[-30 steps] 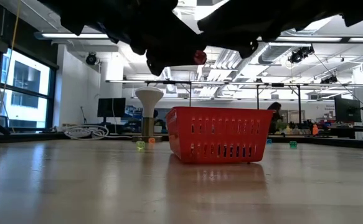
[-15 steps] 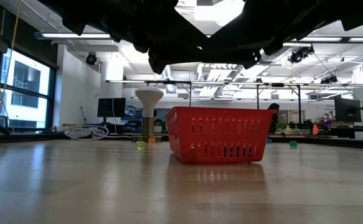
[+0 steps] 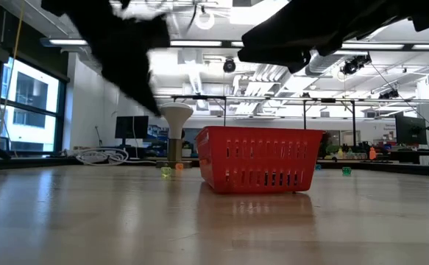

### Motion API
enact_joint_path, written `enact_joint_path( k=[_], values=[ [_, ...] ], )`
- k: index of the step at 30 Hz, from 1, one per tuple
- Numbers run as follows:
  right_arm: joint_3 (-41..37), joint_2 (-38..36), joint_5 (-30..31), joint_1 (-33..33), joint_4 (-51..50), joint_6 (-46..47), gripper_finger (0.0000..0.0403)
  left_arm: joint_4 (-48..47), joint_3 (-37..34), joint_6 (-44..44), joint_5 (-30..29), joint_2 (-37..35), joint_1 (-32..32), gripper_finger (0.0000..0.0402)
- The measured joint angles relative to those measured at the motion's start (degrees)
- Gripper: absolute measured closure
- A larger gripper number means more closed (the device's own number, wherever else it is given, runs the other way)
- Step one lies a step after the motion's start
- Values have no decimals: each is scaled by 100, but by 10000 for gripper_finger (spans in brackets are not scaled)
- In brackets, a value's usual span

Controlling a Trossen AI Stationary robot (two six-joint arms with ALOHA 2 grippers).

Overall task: Pick & Place Dice
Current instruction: Put the light green die into the red basket

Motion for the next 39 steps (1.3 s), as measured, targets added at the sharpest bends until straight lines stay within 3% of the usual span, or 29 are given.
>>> enact_joint_path(
  k=[2,4,7,14,20,26,31,39],
  values=[
    [0,0,0,0,19,0,239,-369,-90,-253,-17,4,165,238],
    [0,0,-2,0,55,-2,239,-157,-301,-366,310,5,348,238],
    [0,0,-2,0,88,-2,239,488,-657,-385,646,22,571,239],
    [-1,0,-5,0,84,-5,239,2527,-1461,-386,642,207,757,239],
    [0,0,-44,0,38,-5,239,4008,-1916,-460,153,807,750,239],
    [0,0,-46,0,72,-5,239,4947,-1926,-349,-258,1558,535,239],
    [0,-2,-48,0,86,4,239,5060,-1917,-411,-1311,1947,298,239],
    [0,-2,-48,0,62,13,239,5070,-1916,-529,-1458,2134,109,239]
  ],
)
